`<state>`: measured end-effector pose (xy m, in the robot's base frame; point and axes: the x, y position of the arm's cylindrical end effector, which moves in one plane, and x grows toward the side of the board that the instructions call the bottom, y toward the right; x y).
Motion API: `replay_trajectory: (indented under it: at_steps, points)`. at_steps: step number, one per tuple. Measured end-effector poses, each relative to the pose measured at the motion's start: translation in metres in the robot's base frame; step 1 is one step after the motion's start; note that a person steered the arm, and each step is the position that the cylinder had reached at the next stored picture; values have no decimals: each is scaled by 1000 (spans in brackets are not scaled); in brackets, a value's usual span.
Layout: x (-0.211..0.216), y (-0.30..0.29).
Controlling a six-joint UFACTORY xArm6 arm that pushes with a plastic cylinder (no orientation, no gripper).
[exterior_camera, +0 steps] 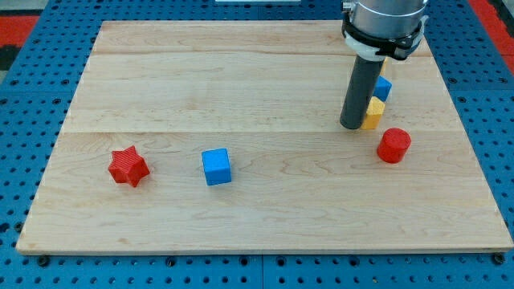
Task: Push the blue cube towards the bottom center
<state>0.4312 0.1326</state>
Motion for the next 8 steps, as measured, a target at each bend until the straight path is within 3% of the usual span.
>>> replay_trajectory:
  at_steps: [2, 4, 5, 7, 8]
  points:
    - [0, 4]
    - [0, -96]
    - [0, -100]
    - [0, -182]
    - [0, -182]
